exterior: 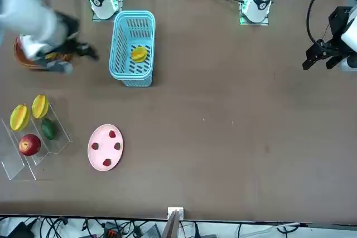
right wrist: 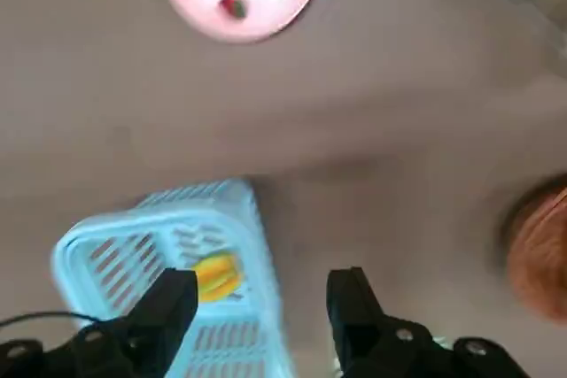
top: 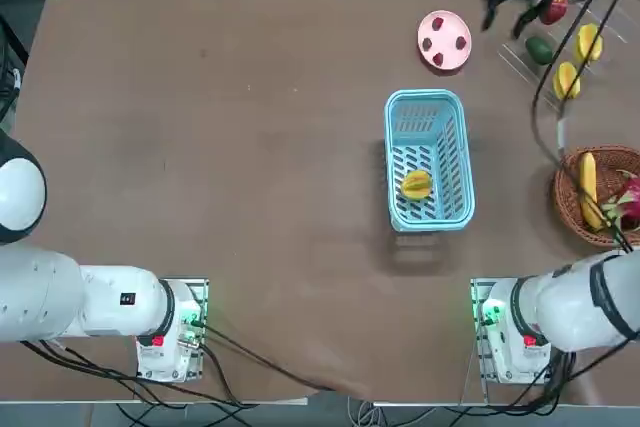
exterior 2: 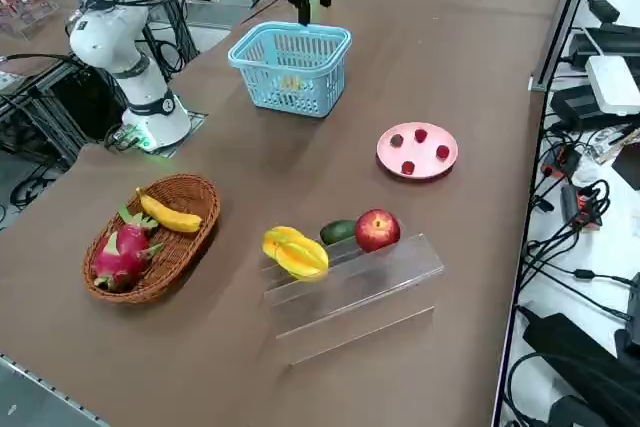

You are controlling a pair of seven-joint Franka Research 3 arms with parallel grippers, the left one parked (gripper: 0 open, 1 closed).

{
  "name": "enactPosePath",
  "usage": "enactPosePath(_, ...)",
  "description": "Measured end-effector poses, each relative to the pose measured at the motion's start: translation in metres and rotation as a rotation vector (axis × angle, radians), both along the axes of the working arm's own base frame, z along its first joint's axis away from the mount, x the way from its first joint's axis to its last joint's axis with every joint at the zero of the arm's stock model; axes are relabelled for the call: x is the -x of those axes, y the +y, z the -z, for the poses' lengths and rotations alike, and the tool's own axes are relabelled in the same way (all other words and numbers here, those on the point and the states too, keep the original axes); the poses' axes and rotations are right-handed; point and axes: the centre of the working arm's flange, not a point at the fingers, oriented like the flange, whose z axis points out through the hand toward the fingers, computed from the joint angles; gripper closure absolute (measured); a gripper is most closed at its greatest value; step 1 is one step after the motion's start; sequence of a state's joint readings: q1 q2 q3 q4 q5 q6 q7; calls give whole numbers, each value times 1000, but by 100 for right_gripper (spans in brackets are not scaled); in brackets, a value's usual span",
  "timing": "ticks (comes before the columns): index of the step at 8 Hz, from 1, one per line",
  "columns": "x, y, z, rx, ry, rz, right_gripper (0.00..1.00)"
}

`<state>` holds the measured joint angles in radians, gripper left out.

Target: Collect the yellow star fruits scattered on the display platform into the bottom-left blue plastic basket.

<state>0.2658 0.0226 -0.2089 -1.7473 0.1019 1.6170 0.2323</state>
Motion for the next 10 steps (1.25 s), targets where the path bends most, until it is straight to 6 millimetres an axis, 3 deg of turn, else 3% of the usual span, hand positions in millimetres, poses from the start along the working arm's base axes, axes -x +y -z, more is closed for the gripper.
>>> enactPosePath(3,-63,-178,12,32,-81,-108,10)
enactPosePath(4,-82,-218,25,66,-110,-133,10)
enactPosePath(6,-116,-266,64,200,-138,-182,9)
enactPosePath(7,-122,-286,89,221,-133,-198,9)
enactPosePath(8,-122,-308,111,225,-121,-192,7)
enactPosePath(10,-111,-342,124,223,-102,-156,7)
